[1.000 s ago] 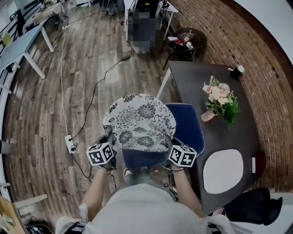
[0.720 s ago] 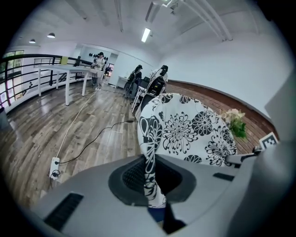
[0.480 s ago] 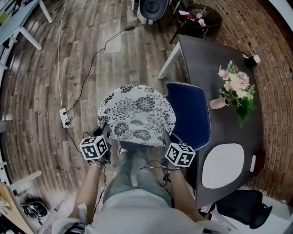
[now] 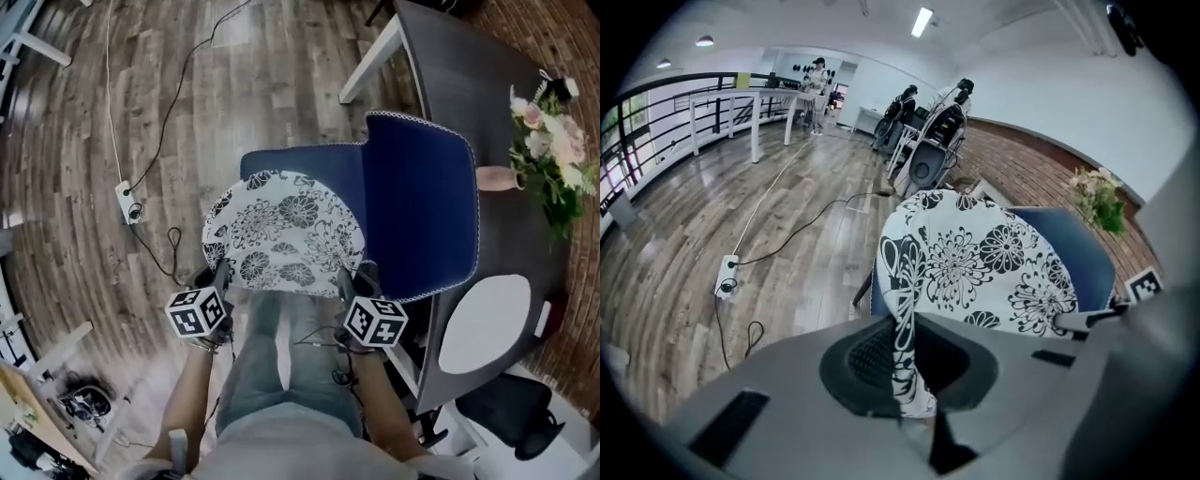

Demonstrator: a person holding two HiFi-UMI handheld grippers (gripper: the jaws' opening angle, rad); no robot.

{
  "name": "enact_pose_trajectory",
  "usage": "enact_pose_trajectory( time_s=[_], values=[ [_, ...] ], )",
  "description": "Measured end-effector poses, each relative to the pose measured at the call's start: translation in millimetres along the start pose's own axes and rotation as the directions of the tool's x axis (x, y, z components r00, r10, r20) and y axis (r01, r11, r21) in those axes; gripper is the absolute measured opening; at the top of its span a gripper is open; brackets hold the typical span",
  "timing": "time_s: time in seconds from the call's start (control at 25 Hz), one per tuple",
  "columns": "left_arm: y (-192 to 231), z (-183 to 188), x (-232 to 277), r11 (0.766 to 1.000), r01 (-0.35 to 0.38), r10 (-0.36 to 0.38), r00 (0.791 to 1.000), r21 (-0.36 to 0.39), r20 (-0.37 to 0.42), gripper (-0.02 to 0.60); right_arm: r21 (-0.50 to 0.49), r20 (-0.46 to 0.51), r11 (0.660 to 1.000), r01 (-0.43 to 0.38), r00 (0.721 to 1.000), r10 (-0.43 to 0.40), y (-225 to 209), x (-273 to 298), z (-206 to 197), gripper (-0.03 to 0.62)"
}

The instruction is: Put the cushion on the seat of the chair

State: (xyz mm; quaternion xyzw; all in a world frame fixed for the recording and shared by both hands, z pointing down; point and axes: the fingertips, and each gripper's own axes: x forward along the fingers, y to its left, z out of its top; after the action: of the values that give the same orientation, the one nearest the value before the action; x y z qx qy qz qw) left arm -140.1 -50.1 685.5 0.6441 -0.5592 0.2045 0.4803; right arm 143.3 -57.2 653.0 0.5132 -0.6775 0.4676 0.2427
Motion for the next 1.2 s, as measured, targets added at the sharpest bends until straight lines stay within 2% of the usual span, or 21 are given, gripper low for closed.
enact_pose_trajectory(
  time_s=[0.24, 0.4, 0.72, 0.96, 1.08, 1.2],
  values=[
    [4.0, -23.7, 9.5, 1.000, 0.010, -0.010, 0.999, 0.016, -0.039, 0.020, 0.026, -0.025, 0.999, 0.019, 1.000, -0.018, -10.3, 3.9, -33.9, 0.028],
    [0.0, -25.2, 13.1, 0.999, 0.023, -0.021, 0.999, 0.033, -0.048, 0.021, 0.030, -0.026, 0.999, 0.023, 0.999, -0.023, -13.0, 4.1, -38.1, 0.028],
    [-13.5, -20.1, 30.3, 0.997, 0.052, -0.047, 0.996, 0.064, -0.080, 0.021, 0.042, -0.056, 0.994, 0.105, 0.993, -0.103, -31.5, 9.7, -28.6, 0.029],
    [-18.5, -26.6, 51.5, 0.995, 0.033, -0.021, 0.990, 0.089, -0.137, 0.021, 0.032, -0.078, 0.990, 0.137, 0.988, -0.135, -43.0, 21.8, -16.7, 0.032],
    [-21.2, -28.2, 61.0, 0.997, 0.028, -0.017, 0.990, 0.071, -0.140, 0.021, 0.036, -0.088, 0.988, 0.153, 0.985, -0.149, -50.7, 26.2, -7.4, 0.032],
    [-24.2, -34.4, 71.3, 0.999, 0.049, -0.046, 0.989, 0.022, -0.139, 0.021, 0.029, -0.089, 0.986, 0.165, 0.983, -0.162, -56.7, 31.5, 3.1, 0.032]
  ],
)
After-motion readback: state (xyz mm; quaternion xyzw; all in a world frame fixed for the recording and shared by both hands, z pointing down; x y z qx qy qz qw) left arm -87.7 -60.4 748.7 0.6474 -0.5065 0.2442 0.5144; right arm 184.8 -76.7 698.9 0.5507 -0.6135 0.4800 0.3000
